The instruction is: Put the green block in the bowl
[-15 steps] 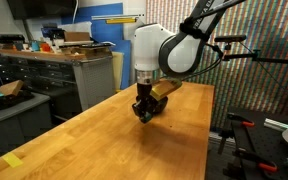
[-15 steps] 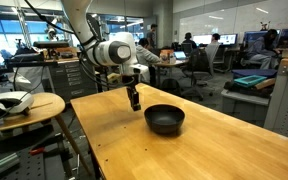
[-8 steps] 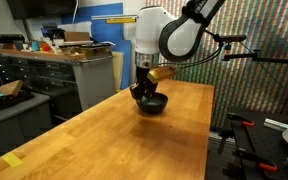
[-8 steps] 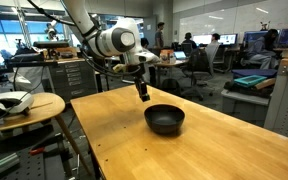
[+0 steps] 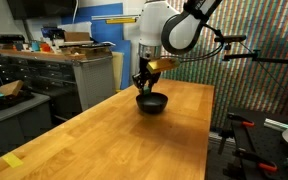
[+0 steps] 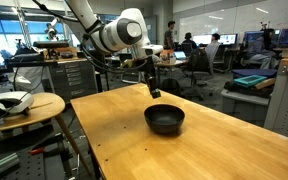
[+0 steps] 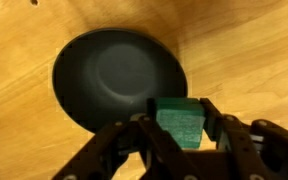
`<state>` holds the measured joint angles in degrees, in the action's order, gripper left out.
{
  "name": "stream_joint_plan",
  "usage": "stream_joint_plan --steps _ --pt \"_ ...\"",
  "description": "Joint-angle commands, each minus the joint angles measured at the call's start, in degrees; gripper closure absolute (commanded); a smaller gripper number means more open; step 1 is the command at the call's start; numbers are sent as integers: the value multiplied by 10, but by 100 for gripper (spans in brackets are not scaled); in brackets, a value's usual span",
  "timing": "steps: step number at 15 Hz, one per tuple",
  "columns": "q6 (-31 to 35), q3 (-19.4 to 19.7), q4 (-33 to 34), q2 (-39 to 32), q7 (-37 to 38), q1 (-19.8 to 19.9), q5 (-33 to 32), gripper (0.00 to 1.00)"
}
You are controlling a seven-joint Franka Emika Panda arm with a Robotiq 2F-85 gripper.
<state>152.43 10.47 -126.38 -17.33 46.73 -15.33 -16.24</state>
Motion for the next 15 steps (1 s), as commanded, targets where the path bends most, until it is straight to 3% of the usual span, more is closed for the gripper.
stream_joint_plan --steps 1,15 --pt "15 8 3 -4 42 17 -17 78" --pt "13 -5 36 -90 47 52 55 78"
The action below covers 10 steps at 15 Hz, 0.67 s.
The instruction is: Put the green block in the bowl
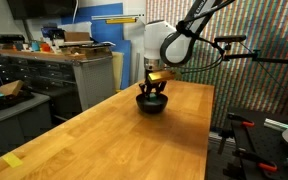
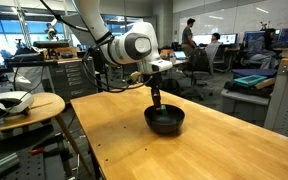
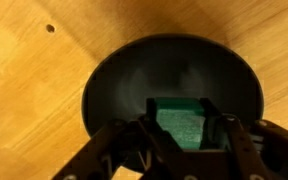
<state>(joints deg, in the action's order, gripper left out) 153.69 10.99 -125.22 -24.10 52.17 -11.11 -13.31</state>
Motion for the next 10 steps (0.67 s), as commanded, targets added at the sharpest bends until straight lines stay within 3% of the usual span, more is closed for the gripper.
stream_joint_plan --steps 1,4,5,6,7,10 --pt "0 -10 28 -28 -8 10 31 78" --pt "-1 -7 36 -40 -9 8 43 78" --pt "0 -5 37 -41 -8 7 44 56" --pt "1 -4 38 -41 -7 6 45 46" --pt "1 -2 39 -41 -7 6 46 27" --pt "3 0 39 -38 -7 5 44 5"
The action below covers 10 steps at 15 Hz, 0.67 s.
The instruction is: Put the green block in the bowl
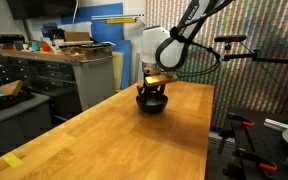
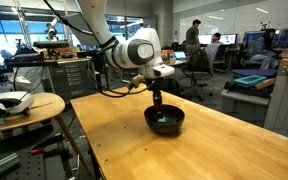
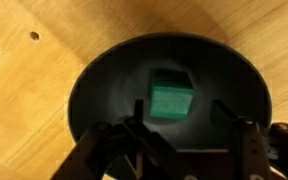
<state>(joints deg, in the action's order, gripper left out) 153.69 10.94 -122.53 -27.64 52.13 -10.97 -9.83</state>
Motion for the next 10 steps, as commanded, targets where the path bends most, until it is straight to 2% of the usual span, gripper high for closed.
stream_joint_plan --steps 1,7,10 --pt "4 2 11 -1 -6 2 8 1" --pt "9 4 3 30 -10 -5 -2 0" --pt "-6 15 -1 55 -4 -22 -32 0"
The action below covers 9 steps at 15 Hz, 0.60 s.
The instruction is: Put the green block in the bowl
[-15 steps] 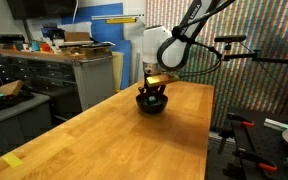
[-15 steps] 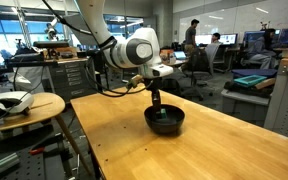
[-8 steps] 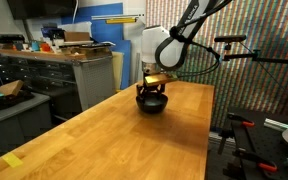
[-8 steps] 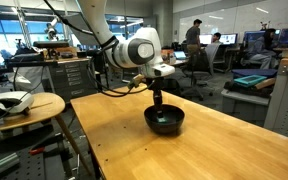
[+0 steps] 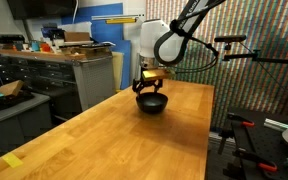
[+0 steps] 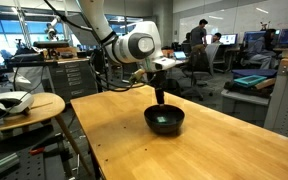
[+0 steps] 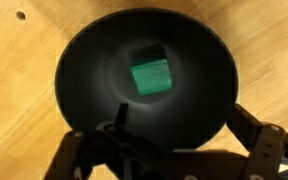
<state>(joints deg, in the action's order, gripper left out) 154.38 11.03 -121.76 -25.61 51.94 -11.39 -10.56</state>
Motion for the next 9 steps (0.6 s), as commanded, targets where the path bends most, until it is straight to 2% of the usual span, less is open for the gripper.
stream_joint_plan --steps 1,3,9 --pt "-19 13 -11 44 -4 -20 -35 0" --pt "-42 1 -16 66 -18 -18 -46 0" --pt "-198 -61 -17 137 -127 4 -26 0"
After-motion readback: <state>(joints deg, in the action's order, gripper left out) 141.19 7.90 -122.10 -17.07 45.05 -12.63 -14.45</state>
